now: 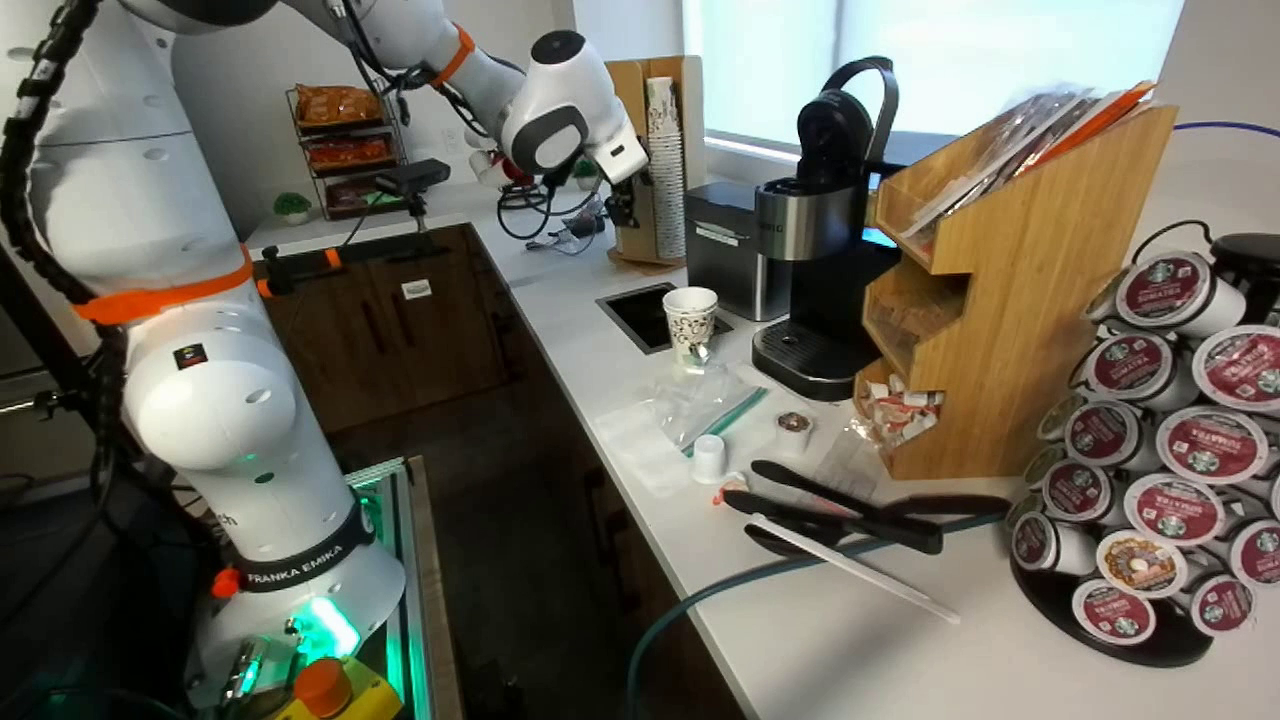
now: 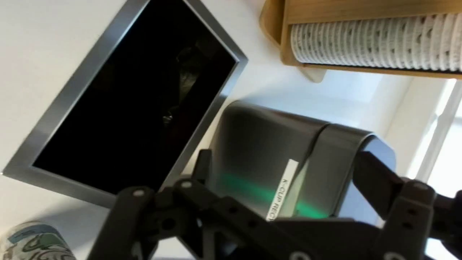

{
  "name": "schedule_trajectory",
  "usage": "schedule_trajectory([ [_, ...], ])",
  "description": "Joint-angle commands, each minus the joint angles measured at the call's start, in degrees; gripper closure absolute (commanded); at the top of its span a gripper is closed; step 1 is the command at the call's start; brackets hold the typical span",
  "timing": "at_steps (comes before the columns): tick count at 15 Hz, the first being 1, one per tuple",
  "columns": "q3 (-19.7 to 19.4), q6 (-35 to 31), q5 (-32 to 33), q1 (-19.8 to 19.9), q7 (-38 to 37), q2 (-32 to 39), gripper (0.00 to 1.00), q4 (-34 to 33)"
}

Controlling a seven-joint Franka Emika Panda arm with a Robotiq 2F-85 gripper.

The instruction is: Open the lid of the silver bin

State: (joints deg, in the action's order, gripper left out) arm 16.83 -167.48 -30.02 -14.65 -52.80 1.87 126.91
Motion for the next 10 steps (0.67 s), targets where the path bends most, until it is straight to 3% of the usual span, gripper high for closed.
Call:
schedule_trajectory([
  [1, -0.7, 0.2, 0.9, -0.2, -1.1, 0.4, 0.0, 0.3],
  [2, -0.9, 0.2, 1.1, -0.1, -1.4, 0.6, 0.0, 0.4],
  [3, -2.5, -4.7, 11.3, -0.1, -12.2, 1.5, 0.0, 2.2],
  [5, -6.3, -10.2, 19.2, -1.1, -19.4, 3.1, 0.0, 3.1],
  [7, -13.1, -13.6, 26.6, -4.3, -28.1, 3.8, 0.0, 3.7],
  [10, -26.9, -16.8, 36.4, -12.3, -40.0, 6.4, 0.0, 1.5],
])
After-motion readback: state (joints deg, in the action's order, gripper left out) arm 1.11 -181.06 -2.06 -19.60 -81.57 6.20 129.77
